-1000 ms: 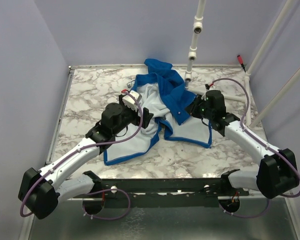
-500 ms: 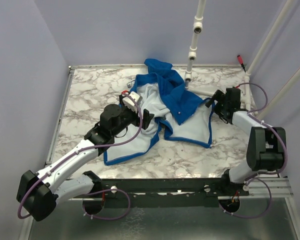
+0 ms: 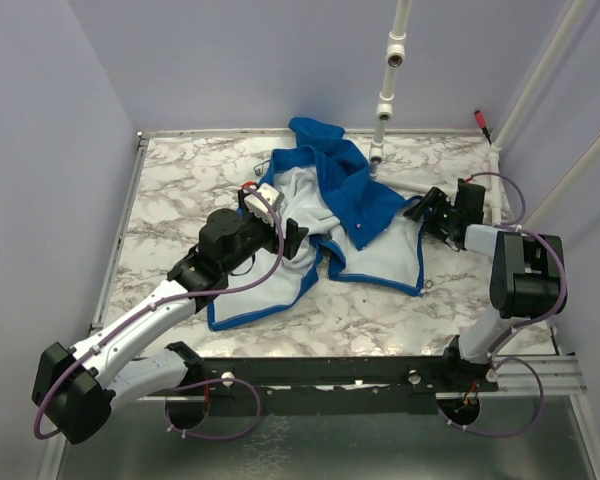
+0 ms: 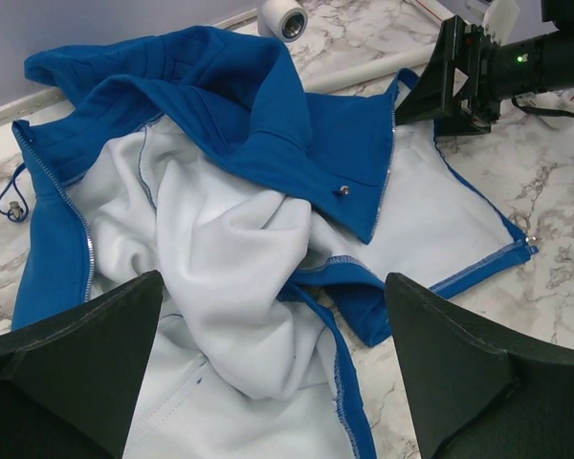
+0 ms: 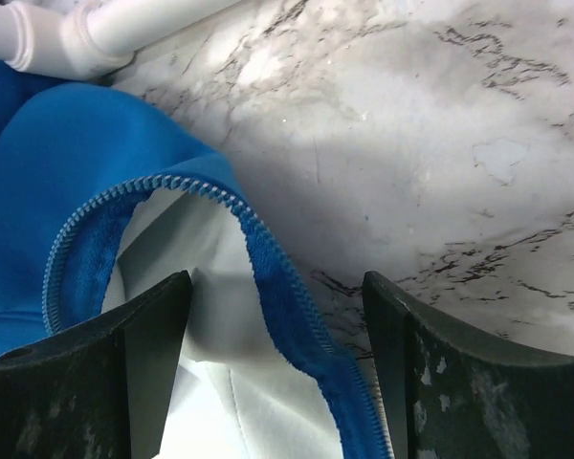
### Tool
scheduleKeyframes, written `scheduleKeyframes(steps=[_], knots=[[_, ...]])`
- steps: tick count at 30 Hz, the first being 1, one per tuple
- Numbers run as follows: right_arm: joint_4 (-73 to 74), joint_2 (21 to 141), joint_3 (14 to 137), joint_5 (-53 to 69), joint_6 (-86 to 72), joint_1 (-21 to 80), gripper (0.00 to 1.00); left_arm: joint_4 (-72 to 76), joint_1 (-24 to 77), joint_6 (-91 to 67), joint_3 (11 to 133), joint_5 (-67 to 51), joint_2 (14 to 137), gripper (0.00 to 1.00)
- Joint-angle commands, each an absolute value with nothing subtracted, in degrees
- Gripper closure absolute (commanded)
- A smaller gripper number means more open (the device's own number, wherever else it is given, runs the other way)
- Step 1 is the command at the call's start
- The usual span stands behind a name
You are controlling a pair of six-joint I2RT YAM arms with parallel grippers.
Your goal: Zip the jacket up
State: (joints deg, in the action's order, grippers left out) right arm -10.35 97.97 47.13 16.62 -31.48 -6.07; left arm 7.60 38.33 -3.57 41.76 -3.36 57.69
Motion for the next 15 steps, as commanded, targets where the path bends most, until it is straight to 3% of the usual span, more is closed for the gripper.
scheduleKeyframes(steps=[1,6,8,12,15], knots=[[-16.0,96.8,43.4,20.9,-31.3,-6.0,0.26,8.1,38.5,-3.5,40.9,-2.1,55.8,0.01],[-17.9,93.7,41.9,19.4,-31.4,-6.0,0.33,8.1,38.6,-3.8,41.1,-2.0,55.9,0.01],[-18.2,93.2,41.8,20.2,-31.7,-6.1,0.42,8.2,38.5,-3.8,41.2,-1.9,55.9,0.01],[-19.7,90.7,39.4,21.9,-32.9,-6.0,0.70,8.1,38.6,-3.8,41.1,-2.0,55.7,0.01],[-18.2,86.4,36.6,21.0,-33.9,-4.2,0.98,8.3,38.7,-4.1,41.0,-2.7,55.9,0.01]])
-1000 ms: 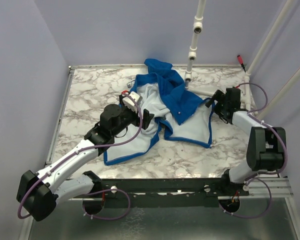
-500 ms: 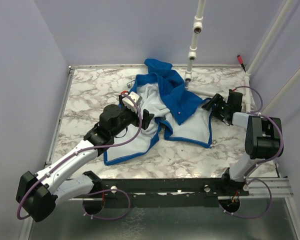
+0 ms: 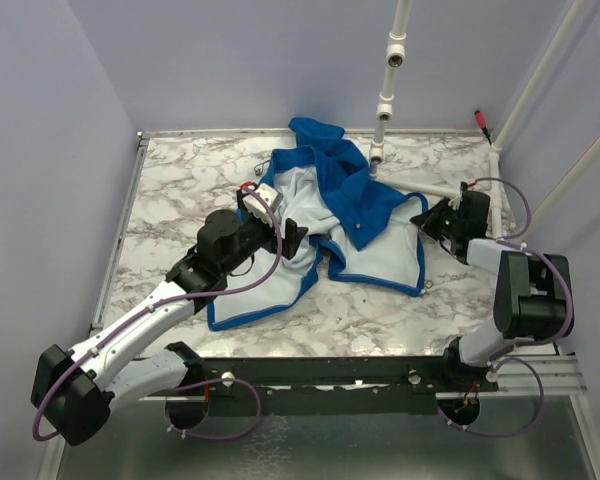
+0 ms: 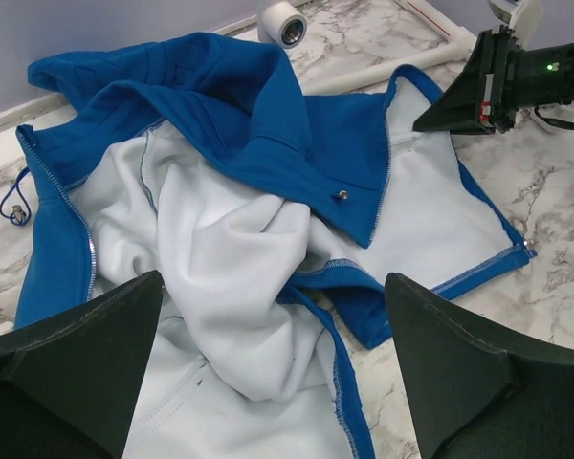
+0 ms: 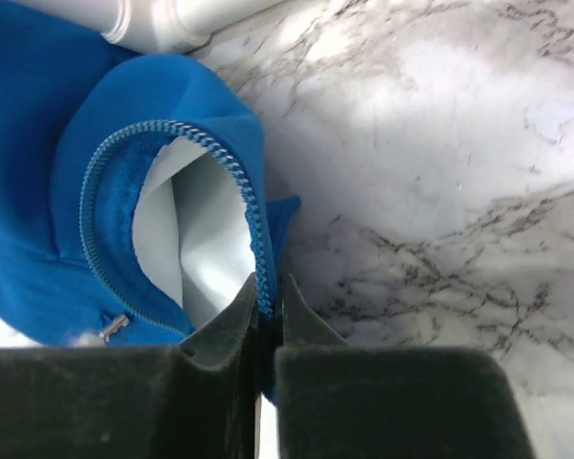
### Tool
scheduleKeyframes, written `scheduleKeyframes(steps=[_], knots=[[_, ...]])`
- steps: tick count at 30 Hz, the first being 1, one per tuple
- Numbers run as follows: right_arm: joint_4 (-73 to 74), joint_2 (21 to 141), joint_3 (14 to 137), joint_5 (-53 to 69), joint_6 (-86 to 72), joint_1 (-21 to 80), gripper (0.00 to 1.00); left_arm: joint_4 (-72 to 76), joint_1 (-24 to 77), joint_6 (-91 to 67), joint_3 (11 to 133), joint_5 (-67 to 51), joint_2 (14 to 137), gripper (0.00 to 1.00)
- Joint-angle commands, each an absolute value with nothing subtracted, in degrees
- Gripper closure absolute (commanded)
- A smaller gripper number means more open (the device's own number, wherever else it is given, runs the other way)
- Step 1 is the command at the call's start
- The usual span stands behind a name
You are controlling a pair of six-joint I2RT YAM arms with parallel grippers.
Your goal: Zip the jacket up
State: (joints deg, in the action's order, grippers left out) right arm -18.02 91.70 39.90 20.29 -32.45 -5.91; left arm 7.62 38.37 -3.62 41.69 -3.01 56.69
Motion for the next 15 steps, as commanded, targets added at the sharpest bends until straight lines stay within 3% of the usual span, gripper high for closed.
scheduleKeyframes(steps=[1,8,15], knots=[[-16.4,84.4,36.1,20.0,-33.7,-2.7,0.99,8.6,38.8,-4.2,41.0,-2.8,56.0,0.01],[6.3,70.7,41.7,2.1,-36.2,17.9,0.99,11.7,39.2,-5.9,40.3,-2.1,56.8,0.01],[19.2,74.9,61.0,-6.2,-41.2,31.8,0.99,13.1,41.2,-8.9,39.1,-1.1,56.9,0.01]])
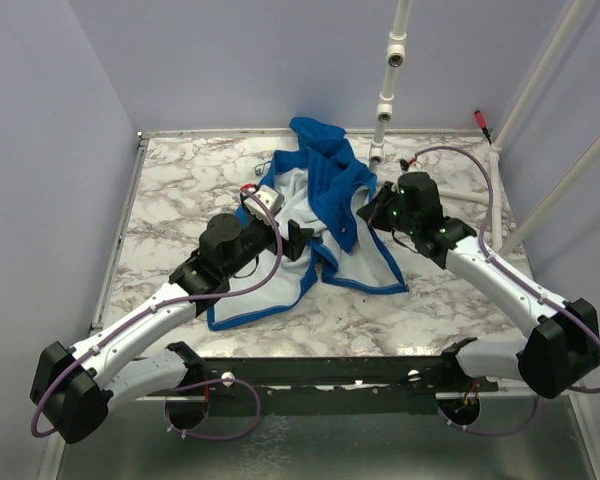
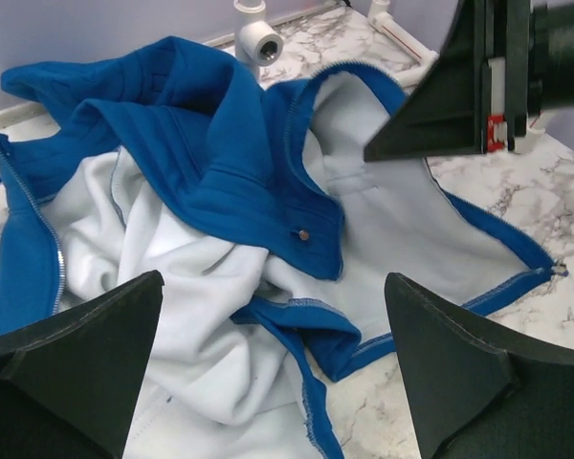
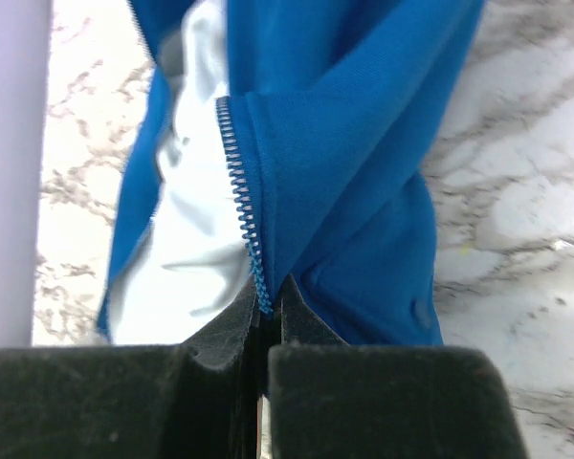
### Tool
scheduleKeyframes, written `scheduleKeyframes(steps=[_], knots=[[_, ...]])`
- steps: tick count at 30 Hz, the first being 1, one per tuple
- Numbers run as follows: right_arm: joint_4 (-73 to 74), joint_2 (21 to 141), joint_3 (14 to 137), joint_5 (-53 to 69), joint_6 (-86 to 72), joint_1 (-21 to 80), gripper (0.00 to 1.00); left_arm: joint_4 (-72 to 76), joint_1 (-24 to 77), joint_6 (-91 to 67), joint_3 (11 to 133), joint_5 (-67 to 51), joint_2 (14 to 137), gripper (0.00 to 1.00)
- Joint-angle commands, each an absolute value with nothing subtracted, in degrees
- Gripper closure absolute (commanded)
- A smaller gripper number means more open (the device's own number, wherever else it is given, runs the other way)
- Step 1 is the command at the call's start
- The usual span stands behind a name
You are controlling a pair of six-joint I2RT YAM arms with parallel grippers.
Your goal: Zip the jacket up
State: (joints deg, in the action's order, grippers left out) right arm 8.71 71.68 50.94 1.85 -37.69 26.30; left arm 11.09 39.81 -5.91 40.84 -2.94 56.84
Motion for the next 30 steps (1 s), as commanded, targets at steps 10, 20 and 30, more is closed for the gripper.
scheduleKeyframes(steps=[10,20,30], knots=[[22.9,93.0,88.5,-12.0,-44.1,43.0,0.99,7.2,42.7,-16.5,41.2,10.5,53.5,0.01],[26.2,103.0,100.5,-14.0,-46.6,47.0,0.99,4.7,42.8,-14.0,36.7,20.6,48.7,0.01],[27.1,105.9,103.7,-13.3,-47.4,47.5,0.99,12.7,44.3,-10.4,34.4,28.3,58.1,0.01]])
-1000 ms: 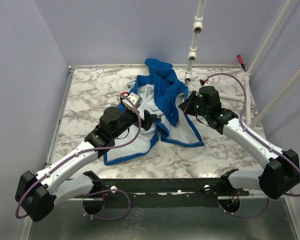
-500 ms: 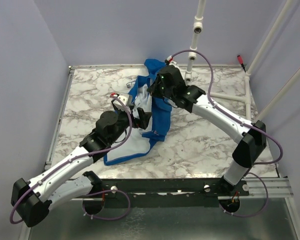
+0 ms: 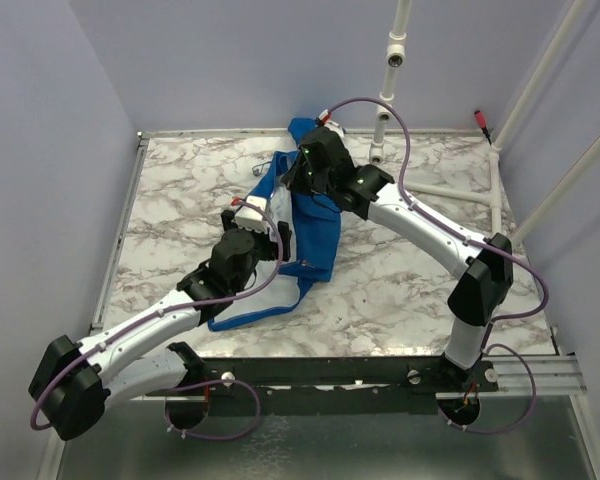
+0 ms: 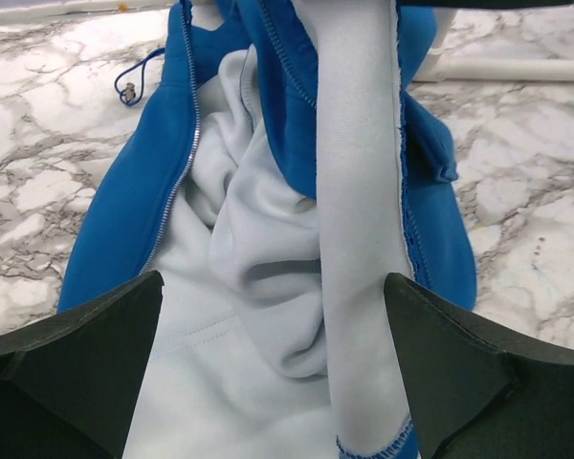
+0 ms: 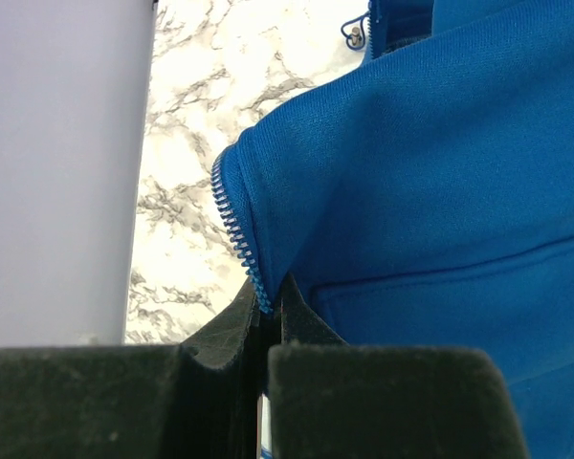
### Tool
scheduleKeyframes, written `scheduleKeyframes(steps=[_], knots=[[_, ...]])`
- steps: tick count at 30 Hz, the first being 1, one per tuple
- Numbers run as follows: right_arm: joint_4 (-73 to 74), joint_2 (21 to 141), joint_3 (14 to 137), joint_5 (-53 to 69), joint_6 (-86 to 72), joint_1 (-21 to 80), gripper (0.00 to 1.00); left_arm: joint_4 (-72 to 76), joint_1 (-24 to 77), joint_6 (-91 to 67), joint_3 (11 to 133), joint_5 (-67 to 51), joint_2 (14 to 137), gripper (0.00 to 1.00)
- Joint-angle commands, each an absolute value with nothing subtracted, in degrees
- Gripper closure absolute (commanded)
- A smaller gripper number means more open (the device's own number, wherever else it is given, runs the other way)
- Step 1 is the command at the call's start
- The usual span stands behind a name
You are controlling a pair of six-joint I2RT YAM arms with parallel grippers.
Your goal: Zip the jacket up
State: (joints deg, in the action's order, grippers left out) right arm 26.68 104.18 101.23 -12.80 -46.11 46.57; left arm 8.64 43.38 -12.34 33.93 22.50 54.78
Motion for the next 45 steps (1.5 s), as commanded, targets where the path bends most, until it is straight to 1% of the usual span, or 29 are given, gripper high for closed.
scheduleKeyframes(steps=[1,10,12,19,23,26,30,34,36,38,41,42,45], knots=[[27.1,106.1,103.7,-13.2,-47.4,47.5,0.99,12.8,44.3,-11.1,34.7,27.5,58.7,0.01],[26.7,105.2,102.2,-14.2,-46.3,47.5,0.99,10.6,44.4,-18.5,35.9,14.1,58.9,0.01],[26.3,104.8,101.7,-14.3,-46.4,47.5,0.99,10.7,44.4,-20.5,35.3,13.1,58.3,0.01],[25.9,105.4,102.3,-13.0,-46.8,47.5,0.99,14.5,46.7,-19.6,36.4,18.2,62.7,0.01],[25.1,104.5,101.8,-12.9,-46.8,47.6,1.00,16.0,48.9,-15.4,36.6,29.9,65.6,0.01],[24.8,104.1,101.1,-13.1,-46.8,47.7,0.99,18.8,49.1,-12.4,36.2,34.1,67.5,0.01],[26.2,104.2,101.3,-14.9,-45.9,47.6,0.99,20.5,49.3,-7.9,36.3,37.3,68.0,0.11],[26.2,104.0,101.0,-15.9,-44.6,47.3,0.99,20.4,49.2,-3.4,36.4,39.7,66.6,0.23],[26.3,104.0,100.8,-15.9,-44.3,47.1,1.00,20.5,49.2,-1.4,36.0,38.7,65.0,0.26],[26.2,103.9,100.2,-15.2,-43.9,46.6,0.99,21.0,49.1,1.7,35.0,33.9,62.4,0.30],[25.9,103.6,99.7,-13.7,-43.1,45.9,1.00,21.0,49.1,3.5,32.7,28.0,57.8,0.47],[25.9,103.5,99.4,-12.9,-43.1,45.5,1.00,21.0,49.1,3.9,31.8,26.9,56.6,0.55],[25.7,102.7,98.2,-10.6,-43.2,44.1,0.99,19.9,49.0,4.8,30.7,27.7,55.4,0.70]])
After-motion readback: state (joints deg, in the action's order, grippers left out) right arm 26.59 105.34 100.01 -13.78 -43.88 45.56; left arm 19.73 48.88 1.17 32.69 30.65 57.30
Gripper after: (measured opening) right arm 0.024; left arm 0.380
